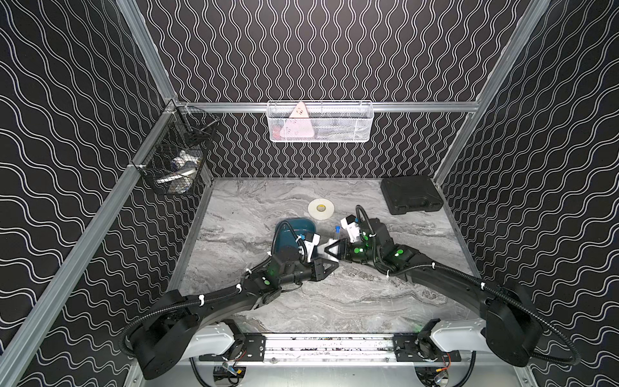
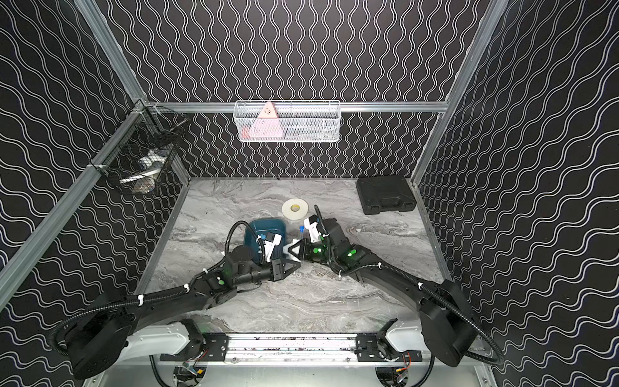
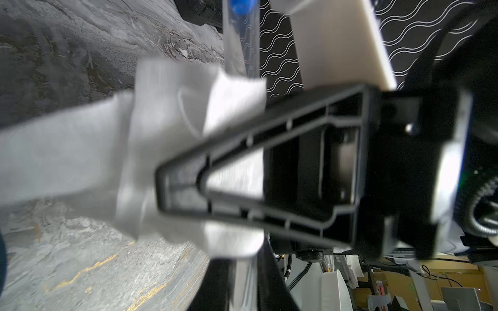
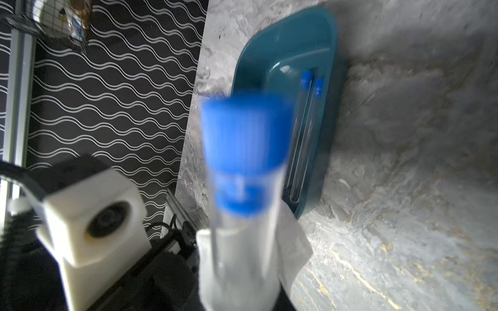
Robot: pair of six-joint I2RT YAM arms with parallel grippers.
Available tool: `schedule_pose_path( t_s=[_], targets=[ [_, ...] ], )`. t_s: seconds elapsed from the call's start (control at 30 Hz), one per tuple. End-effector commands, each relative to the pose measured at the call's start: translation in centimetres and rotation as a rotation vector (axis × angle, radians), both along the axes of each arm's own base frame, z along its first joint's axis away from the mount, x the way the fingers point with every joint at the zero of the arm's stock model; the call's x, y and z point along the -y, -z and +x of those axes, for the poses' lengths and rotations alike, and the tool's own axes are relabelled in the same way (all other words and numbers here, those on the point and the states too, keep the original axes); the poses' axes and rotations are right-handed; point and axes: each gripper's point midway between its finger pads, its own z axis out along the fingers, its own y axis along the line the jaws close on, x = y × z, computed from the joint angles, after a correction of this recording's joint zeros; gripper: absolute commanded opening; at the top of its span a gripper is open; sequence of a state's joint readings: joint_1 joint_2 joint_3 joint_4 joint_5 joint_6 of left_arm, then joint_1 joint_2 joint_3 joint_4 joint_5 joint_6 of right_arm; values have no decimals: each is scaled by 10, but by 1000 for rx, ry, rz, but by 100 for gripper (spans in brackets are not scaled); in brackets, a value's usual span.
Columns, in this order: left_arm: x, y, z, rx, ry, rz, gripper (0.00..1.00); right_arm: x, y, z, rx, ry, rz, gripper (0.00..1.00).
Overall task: Wipe the exteriors of test tubes
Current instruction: Wipe the dirt from the test tube.
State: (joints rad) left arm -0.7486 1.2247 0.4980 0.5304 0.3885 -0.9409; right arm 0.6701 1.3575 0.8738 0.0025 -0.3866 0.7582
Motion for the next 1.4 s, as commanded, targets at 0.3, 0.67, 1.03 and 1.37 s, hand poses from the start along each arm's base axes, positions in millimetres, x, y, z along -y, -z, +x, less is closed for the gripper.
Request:
schedule_pose_path(
  t_s=[0.3, 0.67, 1.03, 1.37],
  targets=[
    [-1, -27, 5, 79, -14, -56, 16, -1, -15, 24, 16, -10, 51, 19],
    [0, -22, 8, 65, -14, -66, 16, -7, 20, -34, -34, 8, 2, 18],
    [-7, -14, 4, 44, -29, -42, 38, -2, -12, -13, 59, 19, -18, 16],
    [-36, -42, 8, 129, -75, 64, 54, 14, 1, -34, 54, -72, -103, 18]
  ],
)
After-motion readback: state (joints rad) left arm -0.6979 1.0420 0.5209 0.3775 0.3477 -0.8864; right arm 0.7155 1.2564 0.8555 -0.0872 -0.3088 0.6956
